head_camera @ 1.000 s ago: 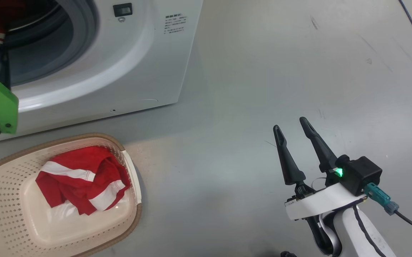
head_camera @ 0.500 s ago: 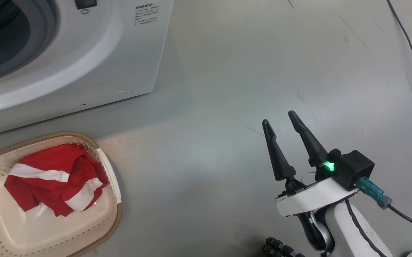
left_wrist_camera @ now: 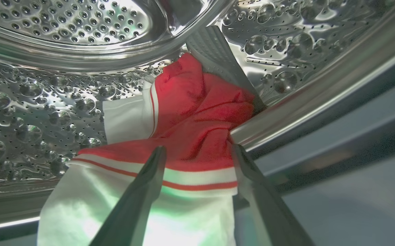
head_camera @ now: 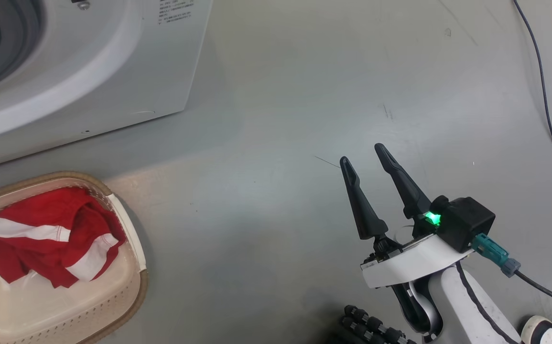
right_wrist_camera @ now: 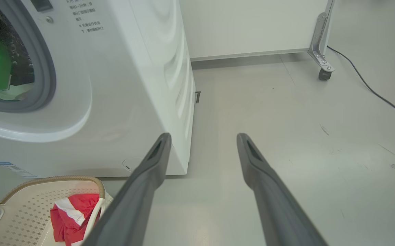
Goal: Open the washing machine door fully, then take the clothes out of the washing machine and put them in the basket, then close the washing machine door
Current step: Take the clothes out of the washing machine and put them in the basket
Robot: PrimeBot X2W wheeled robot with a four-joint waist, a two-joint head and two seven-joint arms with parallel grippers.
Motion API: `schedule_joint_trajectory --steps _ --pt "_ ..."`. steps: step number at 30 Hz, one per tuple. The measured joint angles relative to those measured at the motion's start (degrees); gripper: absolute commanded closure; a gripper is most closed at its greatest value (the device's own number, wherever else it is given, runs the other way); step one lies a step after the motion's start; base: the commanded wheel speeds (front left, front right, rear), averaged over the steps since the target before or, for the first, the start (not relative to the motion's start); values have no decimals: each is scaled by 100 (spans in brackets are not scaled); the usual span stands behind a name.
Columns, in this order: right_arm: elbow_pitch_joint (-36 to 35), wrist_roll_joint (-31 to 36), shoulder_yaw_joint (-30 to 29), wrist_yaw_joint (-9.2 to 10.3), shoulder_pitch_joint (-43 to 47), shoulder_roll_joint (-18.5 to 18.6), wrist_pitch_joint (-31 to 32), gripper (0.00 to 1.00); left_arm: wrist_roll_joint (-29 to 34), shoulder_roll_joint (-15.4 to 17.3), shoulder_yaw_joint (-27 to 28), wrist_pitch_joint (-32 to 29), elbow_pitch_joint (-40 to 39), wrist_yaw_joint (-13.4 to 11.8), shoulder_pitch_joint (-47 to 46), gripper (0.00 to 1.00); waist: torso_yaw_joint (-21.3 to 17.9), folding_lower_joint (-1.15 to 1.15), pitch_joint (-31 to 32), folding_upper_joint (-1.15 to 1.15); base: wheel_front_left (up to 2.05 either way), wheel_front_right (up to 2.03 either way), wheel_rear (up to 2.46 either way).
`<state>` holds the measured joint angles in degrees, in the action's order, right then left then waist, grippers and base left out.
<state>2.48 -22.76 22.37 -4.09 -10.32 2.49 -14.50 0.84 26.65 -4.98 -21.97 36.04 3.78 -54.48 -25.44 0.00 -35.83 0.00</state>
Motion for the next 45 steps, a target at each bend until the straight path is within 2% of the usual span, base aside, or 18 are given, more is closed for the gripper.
schedule_joint_trajectory --steps 6,14,15,16,17,30,45 --pt "-65 -91 77 22 -129 -4 0 0 169 165 66 -158 235 -180 -319 0 -54 0 -146 0 0 0 0" --pt "-60 -118 85 73 -167 -8 0 0 137 121 75 -158 506 -205 -489 0 -81 0 -213 0 0 0 0" --pt "-60 -116 85 75 -186 -8 0 0 107 93 87 -158 542 -205 -502 24 -77 0 -215 0 0 0 0" --pt "-59 -118 85 80 -210 -7 0 0 66 67 98 -159 580 -205 -528 70 -72 0 -217 0 0 0 0" --pt "-59 -116 83 81 -232 -8 0 0 40 42 104 -159 613 -205 -552 100 -66 0 -218 0 0 0 0" --pt "-10 -116 66 131 -338 -7 0 0 22 -170 23 211 981 -197 -633 100 76 0 -103 0 0 0 0" --pt "219 85 -211 180 -339 -2 0 0 -293 -726 24 1510 1237 -137 -389 100 333 0 502 0 0 0 0"
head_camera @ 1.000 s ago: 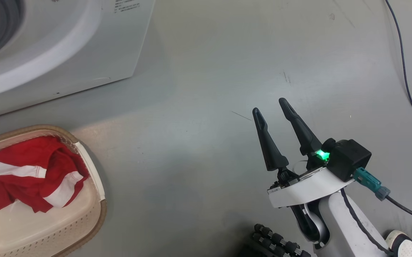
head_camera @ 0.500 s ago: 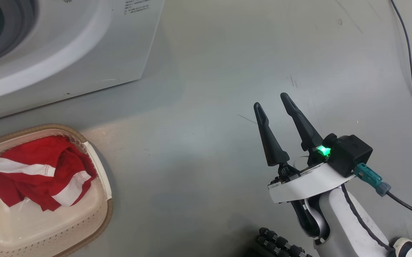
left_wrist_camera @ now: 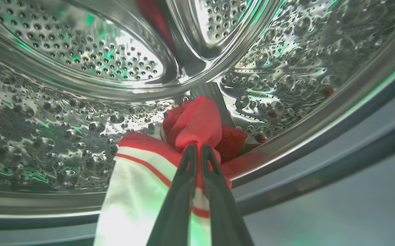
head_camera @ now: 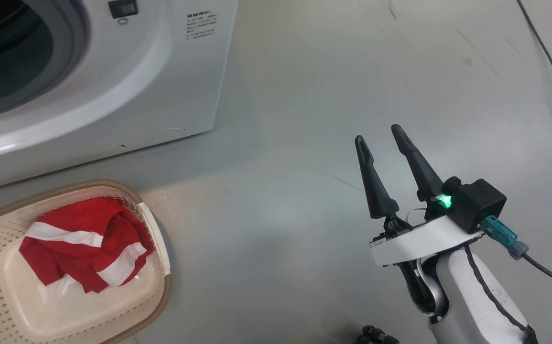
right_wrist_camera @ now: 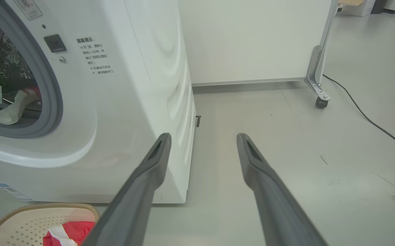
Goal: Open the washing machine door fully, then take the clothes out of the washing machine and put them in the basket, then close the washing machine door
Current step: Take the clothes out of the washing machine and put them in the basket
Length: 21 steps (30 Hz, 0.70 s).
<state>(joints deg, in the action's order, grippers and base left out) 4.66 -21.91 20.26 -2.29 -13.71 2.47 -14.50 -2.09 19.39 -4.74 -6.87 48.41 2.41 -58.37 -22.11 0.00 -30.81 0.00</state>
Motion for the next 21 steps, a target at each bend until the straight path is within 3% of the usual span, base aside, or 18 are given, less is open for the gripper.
schedule_joint_trajectory --steps 21 --pt "299 200 -445 -11 468 118 0 0 -326 -698 -222 1573 426 244 1302 100 780 0 1227 0 0 0 0"
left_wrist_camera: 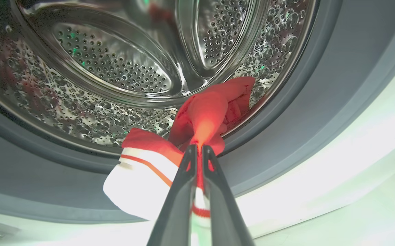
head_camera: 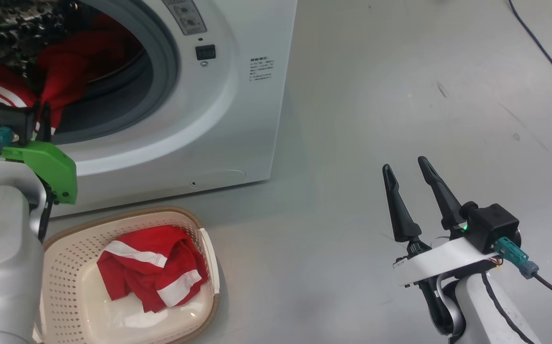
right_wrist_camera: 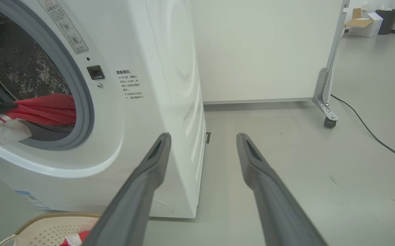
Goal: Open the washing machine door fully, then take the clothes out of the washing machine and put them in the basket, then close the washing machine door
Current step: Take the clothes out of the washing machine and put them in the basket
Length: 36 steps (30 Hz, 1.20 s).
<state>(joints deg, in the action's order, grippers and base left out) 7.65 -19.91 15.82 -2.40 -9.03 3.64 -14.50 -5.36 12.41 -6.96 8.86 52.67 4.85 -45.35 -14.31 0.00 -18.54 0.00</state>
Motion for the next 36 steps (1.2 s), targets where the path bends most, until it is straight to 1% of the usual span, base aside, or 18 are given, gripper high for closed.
schedule_joint_trajectory --steps 5,11,14,20,23,30,36 --pt "27 1 -77 -4 187 21 0 0 -13 -103 -21 282 45 13 291 100 220 0 309 0 0 0 0" --pt "49 33 -110 -8 414 27 0 0 -43 -189 -24 442 -1 58 577 100 464 0 646 0 0 0 0" --pt "60 34 -107 -49 493 21 0 0 -140 -260 43 503 -154 73 751 100 566 0 799 0 0 0 0" --pt "67 44 -114 -51 659 19 0 0 -330 -430 133 547 -571 89 1151 100 705 0 1061 0 0 0 0" --pt "67 69 -127 -56 732 20 0 0 -405 -516 163 558 -910 109 1294 100 751 0 1161 0 0 0 0" --pt "63 91 -158 -76 809 24 0 0 -472 -649 400 558 -2428 125 1532 100 813 0 1340 0 0 0 0" --pt "37 143 -180 -105 902 45 0 0 -485 -739 543 559 -3382 124 1903 100 864 0 1413 0 0 0 0"
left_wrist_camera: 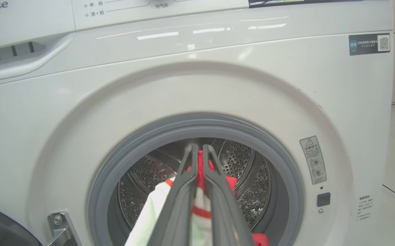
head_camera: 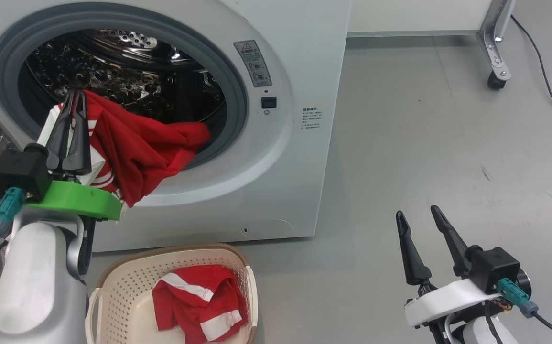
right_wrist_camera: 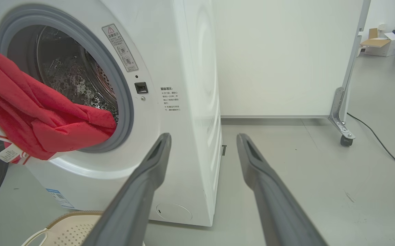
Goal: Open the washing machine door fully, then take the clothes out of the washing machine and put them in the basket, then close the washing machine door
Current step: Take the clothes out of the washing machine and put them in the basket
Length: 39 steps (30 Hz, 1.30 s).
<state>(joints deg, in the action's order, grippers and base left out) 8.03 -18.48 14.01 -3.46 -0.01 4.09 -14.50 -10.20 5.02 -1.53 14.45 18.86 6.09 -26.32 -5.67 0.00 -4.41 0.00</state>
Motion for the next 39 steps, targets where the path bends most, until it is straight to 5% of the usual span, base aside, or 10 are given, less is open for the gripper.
schedule_joint_trajectory --steps 11,22,39 --pt "-58 5 -8 -12 49 -4 0 0 22 -59 100 26 -1065 0 580 100 59 0 -5 0 0 0 0" --pt "-124 8 -10 -52 54 -10 0 0 -43 -101 -192 24 -520 25 1522 100 67 0 -146 0 0 0 0" --pt "-186 99 56 -101 -46 -29 0 0 -57 -64 -542 24 145 77 1590 100 -75 0 -619 0 0 0 0"
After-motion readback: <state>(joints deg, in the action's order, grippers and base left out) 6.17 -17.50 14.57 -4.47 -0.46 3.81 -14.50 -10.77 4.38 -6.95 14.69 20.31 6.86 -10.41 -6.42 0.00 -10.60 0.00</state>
